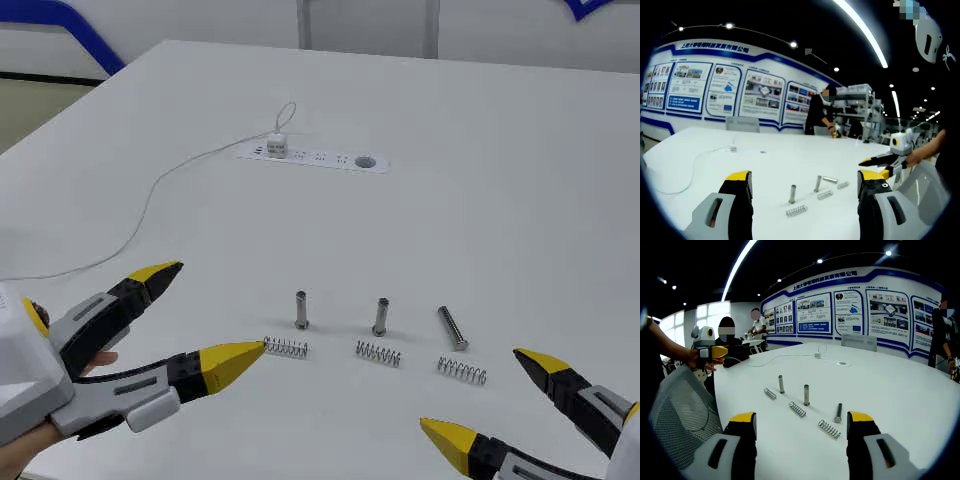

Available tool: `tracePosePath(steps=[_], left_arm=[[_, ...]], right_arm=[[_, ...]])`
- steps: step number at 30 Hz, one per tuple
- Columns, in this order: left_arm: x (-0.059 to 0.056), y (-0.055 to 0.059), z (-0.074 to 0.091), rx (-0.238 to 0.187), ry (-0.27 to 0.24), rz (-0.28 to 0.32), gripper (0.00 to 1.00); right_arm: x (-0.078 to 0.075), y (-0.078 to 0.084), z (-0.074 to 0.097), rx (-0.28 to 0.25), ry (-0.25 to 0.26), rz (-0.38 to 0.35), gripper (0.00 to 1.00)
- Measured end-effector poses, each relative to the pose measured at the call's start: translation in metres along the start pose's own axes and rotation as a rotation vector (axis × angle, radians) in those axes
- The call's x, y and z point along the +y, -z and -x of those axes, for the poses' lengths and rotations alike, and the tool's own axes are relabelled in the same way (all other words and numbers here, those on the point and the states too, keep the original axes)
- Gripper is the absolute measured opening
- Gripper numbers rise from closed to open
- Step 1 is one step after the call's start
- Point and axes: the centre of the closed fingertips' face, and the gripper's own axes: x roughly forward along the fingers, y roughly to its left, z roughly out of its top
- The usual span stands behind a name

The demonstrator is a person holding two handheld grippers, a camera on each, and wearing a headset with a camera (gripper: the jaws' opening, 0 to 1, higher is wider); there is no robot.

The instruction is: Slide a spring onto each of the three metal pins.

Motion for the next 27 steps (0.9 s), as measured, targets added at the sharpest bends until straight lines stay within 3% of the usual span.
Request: tracePosePath(steps=[5, 9, 13, 17, 23, 27], left_arm=[[0.002, -0.001, -0.003, -0.005, -0.017, -0.008, 0.88], [0.009, -0.005, -0.007, -0.052, -0.058, 0.016, 0.87], [0.002, 0.005, -0.01, -0.007, -0.034, -0.007, 0.88], [0.001, 0.005, -0.01, -0.011, -0.03, 0.001, 0.88], [0.01, 0.007, -0.008, -0.001, -0.065, 0.007, 0.87], [0.011, 0.002, -0.006, -0.019, -0.075, -0.001, 0.86]], right_arm=[[-0.007, -0.005, 0.001, -0.021, 0.038, -0.008, 0.74], [-0.018, -0.01, 0.004, -0.032, 0.097, 0.008, 0.72], [-0.021, -0.009, 0.005, -0.036, 0.109, -0.009, 0.72], [-0.022, -0.006, 0.005, -0.023, 0.114, -0.012, 0.71], [-0.023, -0.001, 0.004, -0.001, 0.119, -0.001, 0.7], [-0.029, 0.0, 0.006, 0.004, 0.146, 0.003, 0.69]])
